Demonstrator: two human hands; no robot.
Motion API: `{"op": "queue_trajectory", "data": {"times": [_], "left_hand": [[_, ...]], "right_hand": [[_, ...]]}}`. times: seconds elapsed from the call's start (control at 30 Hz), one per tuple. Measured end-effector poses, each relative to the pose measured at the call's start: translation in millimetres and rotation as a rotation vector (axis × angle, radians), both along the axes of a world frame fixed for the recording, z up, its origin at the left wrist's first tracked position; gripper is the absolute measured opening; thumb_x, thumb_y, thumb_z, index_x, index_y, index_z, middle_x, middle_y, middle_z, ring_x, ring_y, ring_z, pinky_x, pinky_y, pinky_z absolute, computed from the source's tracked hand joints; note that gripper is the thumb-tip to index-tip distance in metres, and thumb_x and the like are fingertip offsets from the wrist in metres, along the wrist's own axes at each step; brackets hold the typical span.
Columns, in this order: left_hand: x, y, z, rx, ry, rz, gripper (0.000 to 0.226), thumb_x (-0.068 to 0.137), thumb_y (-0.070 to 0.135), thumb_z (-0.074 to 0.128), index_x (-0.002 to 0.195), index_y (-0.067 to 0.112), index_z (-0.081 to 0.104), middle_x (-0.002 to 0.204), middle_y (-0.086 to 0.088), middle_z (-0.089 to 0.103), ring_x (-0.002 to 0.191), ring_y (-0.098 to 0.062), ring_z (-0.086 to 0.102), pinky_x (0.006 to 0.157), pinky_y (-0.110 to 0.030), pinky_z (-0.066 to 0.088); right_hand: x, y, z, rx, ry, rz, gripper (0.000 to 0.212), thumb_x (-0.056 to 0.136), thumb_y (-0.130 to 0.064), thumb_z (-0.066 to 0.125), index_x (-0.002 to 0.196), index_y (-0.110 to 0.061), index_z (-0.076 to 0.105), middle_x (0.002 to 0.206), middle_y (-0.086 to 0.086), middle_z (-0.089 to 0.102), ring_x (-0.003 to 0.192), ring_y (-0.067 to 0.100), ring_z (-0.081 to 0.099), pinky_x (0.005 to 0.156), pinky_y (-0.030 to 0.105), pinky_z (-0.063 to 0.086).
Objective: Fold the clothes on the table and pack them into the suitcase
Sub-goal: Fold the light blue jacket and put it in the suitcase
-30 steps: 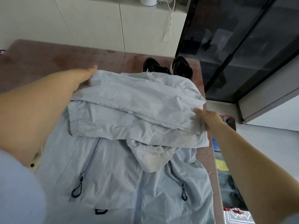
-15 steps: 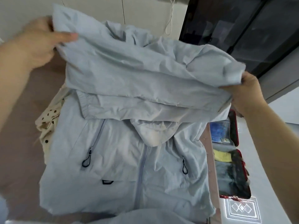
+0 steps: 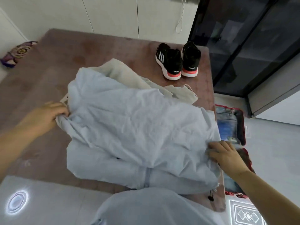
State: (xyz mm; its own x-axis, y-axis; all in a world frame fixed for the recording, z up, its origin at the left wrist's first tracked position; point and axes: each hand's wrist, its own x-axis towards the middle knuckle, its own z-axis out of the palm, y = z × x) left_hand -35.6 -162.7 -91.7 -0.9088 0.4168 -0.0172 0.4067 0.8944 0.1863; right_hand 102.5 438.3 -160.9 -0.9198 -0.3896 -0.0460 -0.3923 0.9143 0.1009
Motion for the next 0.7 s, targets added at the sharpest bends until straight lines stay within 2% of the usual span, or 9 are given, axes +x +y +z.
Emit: {"op": "queue_trajectory", "data": {"times": [0.1,0.17,0.23,0.3,0.37,0.43,0.53,0.6,0.7], "left_hand": [[15,-20,-9,-0.053,0.017,-0.038,0.059,0.048,-0.013,0.083,0.076,0.028,0.051,0.073,0.007,0.052,0.062,-0.021,0.052,0.056,-0.035,0.042],[22,-24,-12,-0.071,-0.046,-0.052,0.059,0.046,-0.008,0.086,0.078,0.029,0.052,0.074,0.009,0.053,0.063,-0.016,0.046,0.058,-0.030,0.037],[33,-20,-8,-0.078,-0.008,-0.070,0.053,0.045,-0.006,0.085,0.077,0.024,0.056,0.078,0.008,0.056,0.068,-0.012,0.043,0.060,-0.029,0.034],[46,-10,4,-0.070,0.073,-0.117,0.034,0.056,0.015,0.080,0.079,0.022,0.057,0.084,0.004,0.060,0.075,-0.014,0.045,0.066,-0.031,0.037],[59,1,10,-0.041,0.125,-0.138,0.024,0.064,0.037,0.059,0.084,0.024,0.055,0.094,0.002,0.057,0.083,-0.018,0.046,0.071,-0.034,0.038],[69,10,15,-0.021,0.140,-0.170,0.024,0.067,0.041,0.050,0.082,0.024,0.057,0.098,0.004,0.053,0.086,-0.019,0.045,0.072,-0.034,0.038],[73,9,23,-0.027,0.129,-0.173,0.023,0.070,0.035,0.048,0.081,0.020,0.062,0.095,0.004,0.056,0.085,-0.016,0.047,0.071,-0.032,0.039],[83,-19,15,-0.065,0.129,-0.112,0.022,0.072,0.033,0.049,0.087,0.023,0.062,0.096,0.003,0.056,0.086,-0.013,0.049,0.076,-0.032,0.041],[103,-64,-1,0.001,0.097,-0.029,0.024,0.073,0.038,0.058,0.095,0.046,0.054,0.101,0.007,0.056,0.089,-0.022,0.055,0.084,-0.038,0.043]], "right_hand": [[11,-2,11,-0.090,-0.050,-0.065,0.035,0.044,-0.013,0.088,0.072,-0.024,0.071,0.094,0.002,0.068,0.080,0.031,0.067,0.078,0.041,0.053],[21,-3,12,-0.154,-0.070,-0.109,0.055,0.039,-0.005,0.089,0.084,-0.026,0.066,0.101,0.002,0.066,0.089,0.028,0.064,0.079,0.045,0.053],[34,-13,19,-0.295,-0.121,-0.189,0.065,0.045,0.003,0.082,0.098,-0.025,0.057,0.108,0.001,0.061,0.101,0.021,0.052,0.087,0.045,0.048],[52,-30,19,-0.445,-0.116,-0.167,0.054,0.060,-0.002,0.070,0.103,-0.028,0.050,0.113,-0.004,0.054,0.106,0.014,0.043,0.097,0.038,0.040],[61,-54,22,-0.493,-0.165,-0.116,0.041,0.073,-0.028,0.059,0.111,-0.032,0.047,0.119,-0.012,0.048,0.109,0.010,0.040,0.099,0.028,0.033],[56,-71,15,-0.445,-0.187,-0.091,0.050,0.072,-0.048,0.053,0.120,-0.033,0.046,0.119,-0.014,0.049,0.109,0.009,0.041,0.096,0.027,0.035],[41,-75,10,-0.521,-0.122,-0.029,0.027,0.079,-0.031,0.050,0.103,-0.031,0.064,0.094,-0.014,0.062,0.087,0.004,0.054,0.081,0.025,0.053],[41,-62,19,-0.653,-0.163,-0.111,0.020,0.081,-0.017,0.057,0.087,-0.028,0.072,0.084,-0.024,0.059,0.079,-0.005,0.056,0.069,0.013,0.050],[61,-52,27,-0.668,-0.292,-0.102,0.024,0.076,-0.010,0.066,0.085,-0.032,0.072,0.090,-0.028,0.059,0.083,-0.011,0.056,0.069,0.006,0.044]]}}
